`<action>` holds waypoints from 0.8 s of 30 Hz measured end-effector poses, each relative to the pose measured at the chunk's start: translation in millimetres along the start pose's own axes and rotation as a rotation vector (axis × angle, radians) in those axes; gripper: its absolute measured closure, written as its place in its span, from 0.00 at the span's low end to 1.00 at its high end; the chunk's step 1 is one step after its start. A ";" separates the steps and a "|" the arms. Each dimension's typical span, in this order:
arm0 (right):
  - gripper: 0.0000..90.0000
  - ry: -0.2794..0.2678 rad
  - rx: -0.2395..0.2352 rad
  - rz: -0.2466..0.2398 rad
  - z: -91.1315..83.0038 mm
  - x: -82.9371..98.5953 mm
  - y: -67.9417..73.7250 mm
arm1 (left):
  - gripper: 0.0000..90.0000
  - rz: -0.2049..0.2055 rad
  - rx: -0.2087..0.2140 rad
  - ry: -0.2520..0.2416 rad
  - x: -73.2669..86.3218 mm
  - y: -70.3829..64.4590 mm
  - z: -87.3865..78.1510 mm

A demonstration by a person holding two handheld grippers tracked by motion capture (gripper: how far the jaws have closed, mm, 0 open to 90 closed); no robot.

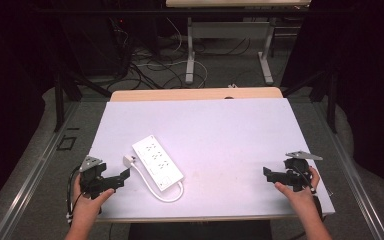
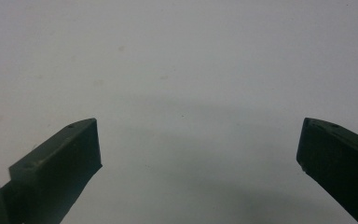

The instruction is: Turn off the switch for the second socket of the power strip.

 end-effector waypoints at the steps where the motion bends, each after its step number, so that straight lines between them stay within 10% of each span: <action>1: 0.00 0.000 -0.005 0.000 0.2 0.2 0.8 | 0.03 -0.004 0.001 0.005 0.4 0.2 0.1; 24: 0.00 -0.006 -0.026 -0.005 -6.1 -1.0 17.7 | 0.06 -0.058 0.044 0.069 -0.8 -17.7 -2.7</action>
Point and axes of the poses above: each handheld gripper's, and its own axes: z roughly forward along the jaws, x roughly out of its underside, y roughly to its left, the point moved 9 cm from there along z, roughly forward along the jaws, and after that the axes turned 3 degrees about x, right-handed, at the moved point
